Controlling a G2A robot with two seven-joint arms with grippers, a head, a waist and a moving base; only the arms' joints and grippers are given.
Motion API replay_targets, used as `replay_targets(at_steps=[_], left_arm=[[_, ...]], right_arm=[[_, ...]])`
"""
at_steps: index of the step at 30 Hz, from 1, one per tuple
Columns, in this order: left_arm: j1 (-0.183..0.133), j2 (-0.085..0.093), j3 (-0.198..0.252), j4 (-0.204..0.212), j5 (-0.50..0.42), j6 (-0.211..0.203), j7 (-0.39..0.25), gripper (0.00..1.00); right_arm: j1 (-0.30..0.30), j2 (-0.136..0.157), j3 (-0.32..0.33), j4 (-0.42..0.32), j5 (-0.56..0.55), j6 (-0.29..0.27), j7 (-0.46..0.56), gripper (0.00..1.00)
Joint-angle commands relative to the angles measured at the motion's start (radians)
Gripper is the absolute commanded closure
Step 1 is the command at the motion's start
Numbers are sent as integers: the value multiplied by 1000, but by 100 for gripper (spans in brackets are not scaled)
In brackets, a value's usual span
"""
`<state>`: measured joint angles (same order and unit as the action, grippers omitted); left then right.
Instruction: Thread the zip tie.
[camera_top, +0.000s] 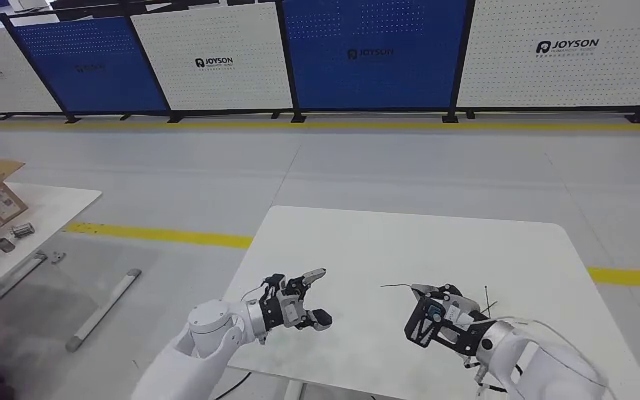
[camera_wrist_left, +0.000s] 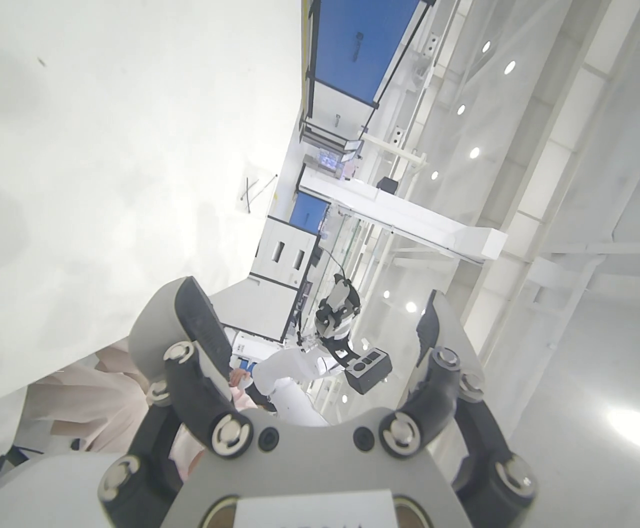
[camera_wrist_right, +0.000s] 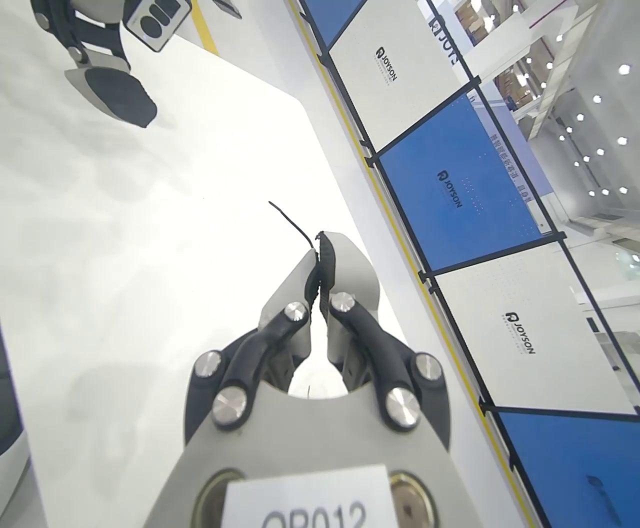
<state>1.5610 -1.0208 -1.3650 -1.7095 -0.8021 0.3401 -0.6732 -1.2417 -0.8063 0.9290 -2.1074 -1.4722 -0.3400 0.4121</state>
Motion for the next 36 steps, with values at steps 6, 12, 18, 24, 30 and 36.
replay_targets(at_steps=[6, 12, 18, 24, 30, 36], left_arm=[[-37, 9, 67, 29, -34, 0, 41, 0], [-37, 9, 67, 29, -34, 0, 41, 0], [-40, 6, 79, 26, -54, -2, 63, 0], [-62, 3, 129, 24, -152, 0, 88, 0], [-125, 13, 219, 63, -267, 0, 135, 0], [-125, 13, 219, 63, -267, 0, 135, 0]], right_arm=[[0, 0, 0, 0, 0, 0, 0, 100], [0, 0, 0, 0, 0, 0, 0, 100], [8, -5, -20, -4, -78, 0, -1, 100], [128, 9, -140, -27, -98, 0, 67, 100], [260, 23, -278, -10, -98, 0, 71, 100], [260, 23, -278, -10, -98, 0, 71, 100]])
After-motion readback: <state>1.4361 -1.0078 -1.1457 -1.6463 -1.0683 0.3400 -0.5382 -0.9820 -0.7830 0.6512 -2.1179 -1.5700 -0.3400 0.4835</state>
